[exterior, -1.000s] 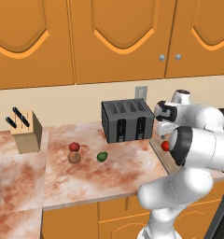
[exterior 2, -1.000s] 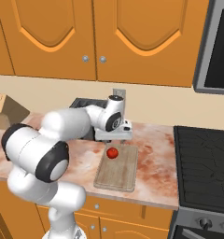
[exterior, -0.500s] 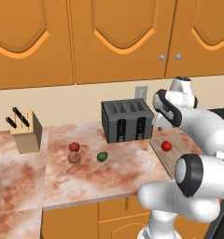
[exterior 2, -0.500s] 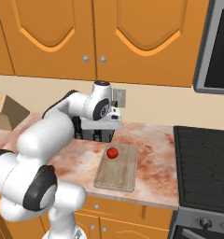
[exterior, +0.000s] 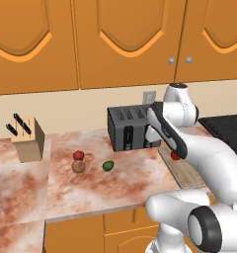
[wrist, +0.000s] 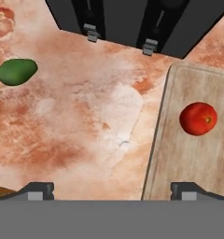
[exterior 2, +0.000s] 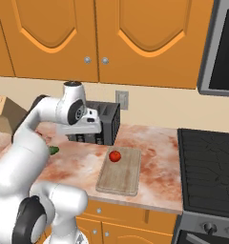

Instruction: Place the avocado, onion, tomato, and bell pepper on the cutting board.

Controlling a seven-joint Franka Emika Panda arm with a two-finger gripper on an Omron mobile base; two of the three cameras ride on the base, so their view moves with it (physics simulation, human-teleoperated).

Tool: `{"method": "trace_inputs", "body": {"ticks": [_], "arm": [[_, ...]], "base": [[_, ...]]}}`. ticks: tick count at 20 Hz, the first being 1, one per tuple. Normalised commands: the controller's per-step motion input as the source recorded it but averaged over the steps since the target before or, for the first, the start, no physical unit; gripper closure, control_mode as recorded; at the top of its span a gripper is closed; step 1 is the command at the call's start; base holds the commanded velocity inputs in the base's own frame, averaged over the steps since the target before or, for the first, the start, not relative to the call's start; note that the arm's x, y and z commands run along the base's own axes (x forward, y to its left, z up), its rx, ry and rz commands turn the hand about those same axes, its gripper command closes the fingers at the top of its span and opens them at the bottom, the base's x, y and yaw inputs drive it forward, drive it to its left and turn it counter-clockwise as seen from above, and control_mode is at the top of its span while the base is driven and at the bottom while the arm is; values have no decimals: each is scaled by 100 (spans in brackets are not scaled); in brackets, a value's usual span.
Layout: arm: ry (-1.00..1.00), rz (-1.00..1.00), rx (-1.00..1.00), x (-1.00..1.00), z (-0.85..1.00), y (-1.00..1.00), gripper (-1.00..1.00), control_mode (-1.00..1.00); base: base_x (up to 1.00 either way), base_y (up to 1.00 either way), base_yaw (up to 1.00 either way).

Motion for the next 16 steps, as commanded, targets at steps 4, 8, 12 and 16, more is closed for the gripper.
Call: {"method": "trace_inputs", "body": {"ticks": [4, 8, 12, 16], "arm": [[-15, -1, -3, -59, 5, 71, -100, -100], [-14, -5, 1, -23, 19, 56, -100, -100], [-3, -4, 6, 0, 17, 51, -100, -100], [0, -1, 2, 7, 3, 56, -100, -100]], "base": [[0, 0, 0], [0, 0, 0], [0, 0, 0], [0, 0, 0]]}}
